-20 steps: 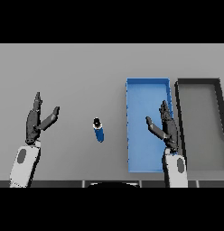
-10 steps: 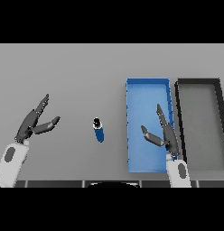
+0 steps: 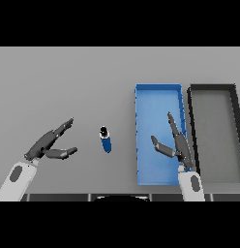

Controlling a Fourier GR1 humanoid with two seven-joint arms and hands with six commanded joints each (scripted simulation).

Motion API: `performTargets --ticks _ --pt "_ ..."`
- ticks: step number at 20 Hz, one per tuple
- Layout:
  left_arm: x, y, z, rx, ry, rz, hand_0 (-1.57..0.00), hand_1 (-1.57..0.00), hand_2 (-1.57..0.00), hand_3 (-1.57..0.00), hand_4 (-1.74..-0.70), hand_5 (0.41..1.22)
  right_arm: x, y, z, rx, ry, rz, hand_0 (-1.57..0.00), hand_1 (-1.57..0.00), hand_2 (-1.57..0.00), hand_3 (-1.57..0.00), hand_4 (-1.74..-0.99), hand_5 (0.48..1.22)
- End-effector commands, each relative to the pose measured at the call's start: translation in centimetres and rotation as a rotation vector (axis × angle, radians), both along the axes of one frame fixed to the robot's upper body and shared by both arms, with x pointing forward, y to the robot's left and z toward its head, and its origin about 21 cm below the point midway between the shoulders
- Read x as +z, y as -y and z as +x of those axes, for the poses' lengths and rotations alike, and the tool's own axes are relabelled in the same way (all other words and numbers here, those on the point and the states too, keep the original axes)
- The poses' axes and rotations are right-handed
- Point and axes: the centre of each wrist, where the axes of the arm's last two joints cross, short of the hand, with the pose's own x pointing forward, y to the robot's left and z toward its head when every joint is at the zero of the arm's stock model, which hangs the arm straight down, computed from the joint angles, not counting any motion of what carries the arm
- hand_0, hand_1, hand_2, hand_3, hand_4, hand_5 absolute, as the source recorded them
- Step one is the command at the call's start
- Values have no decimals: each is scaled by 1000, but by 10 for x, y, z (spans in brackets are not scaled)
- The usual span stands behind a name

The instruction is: Pick up the blue pipe and place it into the blue bin.

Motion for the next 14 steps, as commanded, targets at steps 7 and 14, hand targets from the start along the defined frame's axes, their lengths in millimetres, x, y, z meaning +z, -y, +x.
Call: performTargets --ticks 7,14 --pt "-21 51 -11 -112 0 14 1 1 1 1 -1186 466 2 -4 -2 0 -7 3 1 1 1 1 -1223 619" --pt "-49 91 6 -120 -72 -16 1 1 1 1 -1191 467 2 -4 -8 -5 -3 14 1 1 1 1 -1223 618"
